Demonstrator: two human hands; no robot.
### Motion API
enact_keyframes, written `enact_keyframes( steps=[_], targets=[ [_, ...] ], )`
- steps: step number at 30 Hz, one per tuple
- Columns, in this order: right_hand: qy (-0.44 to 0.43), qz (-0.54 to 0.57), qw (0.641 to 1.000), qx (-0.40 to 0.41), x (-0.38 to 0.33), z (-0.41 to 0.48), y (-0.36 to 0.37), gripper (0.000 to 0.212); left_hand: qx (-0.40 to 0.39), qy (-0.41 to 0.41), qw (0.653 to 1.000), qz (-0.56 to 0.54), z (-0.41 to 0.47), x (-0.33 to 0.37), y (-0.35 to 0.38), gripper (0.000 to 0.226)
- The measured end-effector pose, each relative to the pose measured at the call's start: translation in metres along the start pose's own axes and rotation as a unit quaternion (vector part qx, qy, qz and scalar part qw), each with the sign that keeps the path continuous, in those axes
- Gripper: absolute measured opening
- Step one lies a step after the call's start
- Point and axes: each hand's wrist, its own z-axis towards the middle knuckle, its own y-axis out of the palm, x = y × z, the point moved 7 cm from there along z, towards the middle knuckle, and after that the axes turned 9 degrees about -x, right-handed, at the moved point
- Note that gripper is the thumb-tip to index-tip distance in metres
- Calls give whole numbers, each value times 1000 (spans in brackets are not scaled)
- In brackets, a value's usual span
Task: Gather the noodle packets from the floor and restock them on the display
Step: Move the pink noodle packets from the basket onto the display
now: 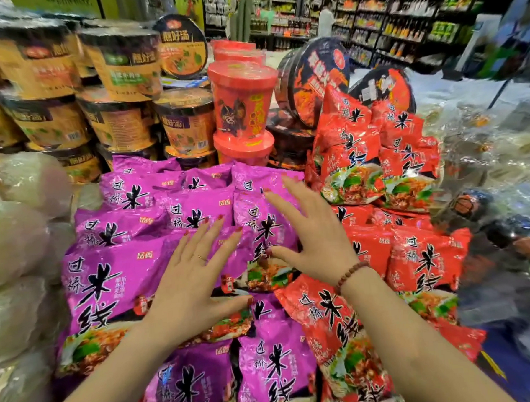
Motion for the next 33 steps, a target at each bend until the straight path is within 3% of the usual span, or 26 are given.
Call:
enact_keyframes(
  steps=[4,6,8,12,14,18,22,25,33],
  targets=[
    [145,116,962,202,72,-37,-40,70,94,17,986,-135,31,31,-22,68],
    [227,168,934,218,113,-48,-47,71,135,24,967,-213,58,48,-28,56],
    [268,190,929,173,141,-49,-46,80,160,25,950,-268,93,61,-31,48],
    [231,178,952,92,152,-34,-45,86,195,1,916,-350,172,78,-37,42],
    [213,159,961,71,150,-24,-42,87,180,-20,918,-352,208,85,-38,45],
    [219,129,965,62,149,-11,-35,92,192,-131,899,-372,245,76,-29,38],
    [218,107,967,73,149,-6,-29,95,237,-181,872,-387,259,65,-30,21],
    [211,96,971,57,155,-5,-20,98,245,-157,874,-390,272,61,-46,23],
    [206,89,969,104,162,-4,-10,100,208,-92,893,-387,295,61,-59,36]
  ],
)
